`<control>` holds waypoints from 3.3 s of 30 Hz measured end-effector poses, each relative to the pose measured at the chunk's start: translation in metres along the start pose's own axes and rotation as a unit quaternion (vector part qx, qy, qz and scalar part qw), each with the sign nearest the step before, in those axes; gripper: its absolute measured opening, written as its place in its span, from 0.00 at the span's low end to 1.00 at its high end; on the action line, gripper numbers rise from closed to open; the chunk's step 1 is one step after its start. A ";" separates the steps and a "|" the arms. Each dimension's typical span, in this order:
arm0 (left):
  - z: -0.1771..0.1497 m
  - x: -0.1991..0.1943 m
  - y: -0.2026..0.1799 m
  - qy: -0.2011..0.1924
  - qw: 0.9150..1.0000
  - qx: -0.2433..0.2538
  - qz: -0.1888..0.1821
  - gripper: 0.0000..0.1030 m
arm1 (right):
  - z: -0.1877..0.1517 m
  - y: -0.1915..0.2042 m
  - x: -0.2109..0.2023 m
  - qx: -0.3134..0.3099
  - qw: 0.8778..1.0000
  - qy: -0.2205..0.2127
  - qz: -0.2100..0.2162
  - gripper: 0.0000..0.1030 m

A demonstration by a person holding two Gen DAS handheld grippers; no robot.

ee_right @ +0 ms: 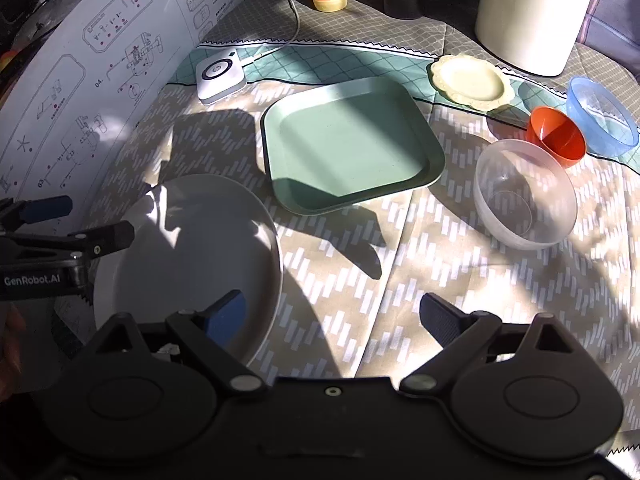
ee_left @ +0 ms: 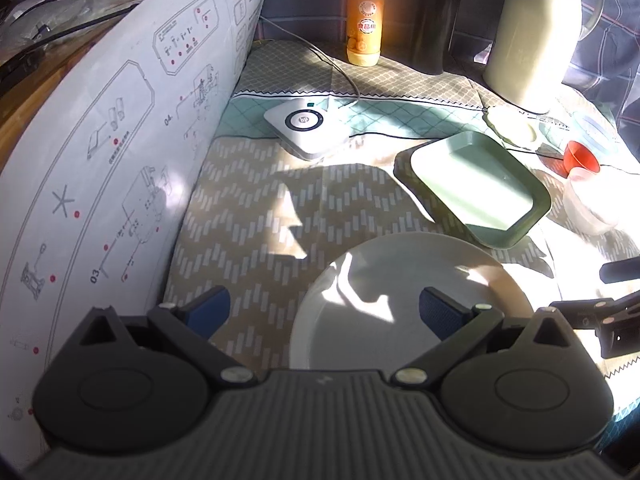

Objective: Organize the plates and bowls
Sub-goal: 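Close the left gripper on the green tray edge while the right gripper grips it too, then lift the green tray with both grippers and lower it onto the white plate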

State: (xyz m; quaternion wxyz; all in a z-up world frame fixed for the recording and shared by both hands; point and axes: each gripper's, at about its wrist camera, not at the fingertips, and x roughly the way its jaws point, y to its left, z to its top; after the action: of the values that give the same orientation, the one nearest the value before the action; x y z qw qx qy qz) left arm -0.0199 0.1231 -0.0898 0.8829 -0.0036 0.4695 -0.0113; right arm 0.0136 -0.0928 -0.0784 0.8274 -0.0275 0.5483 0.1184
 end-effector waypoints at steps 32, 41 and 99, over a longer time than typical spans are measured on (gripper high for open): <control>0.081 0.051 -0.062 -0.006 0.998 0.050 -0.040 1.00 | 0.128 -0.058 0.015 0.037 0.997 -0.069 0.002 0.83; 0.078 0.085 -0.085 0.033 0.996 0.053 -0.068 0.94 | 0.132 -0.080 0.055 0.054 0.998 -0.041 -0.005 0.43; 0.080 0.025 -0.056 0.003 0.998 0.028 -0.055 0.30 | 0.104 -0.024 0.013 0.014 0.999 -0.045 0.016 0.15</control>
State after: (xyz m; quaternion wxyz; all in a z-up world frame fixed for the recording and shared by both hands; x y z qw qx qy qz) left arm 0.0596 0.0667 -0.0648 0.8791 -0.0045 0.4711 -0.0729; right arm 0.1171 -0.0958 -0.0508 0.8495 -0.0017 0.5126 0.1248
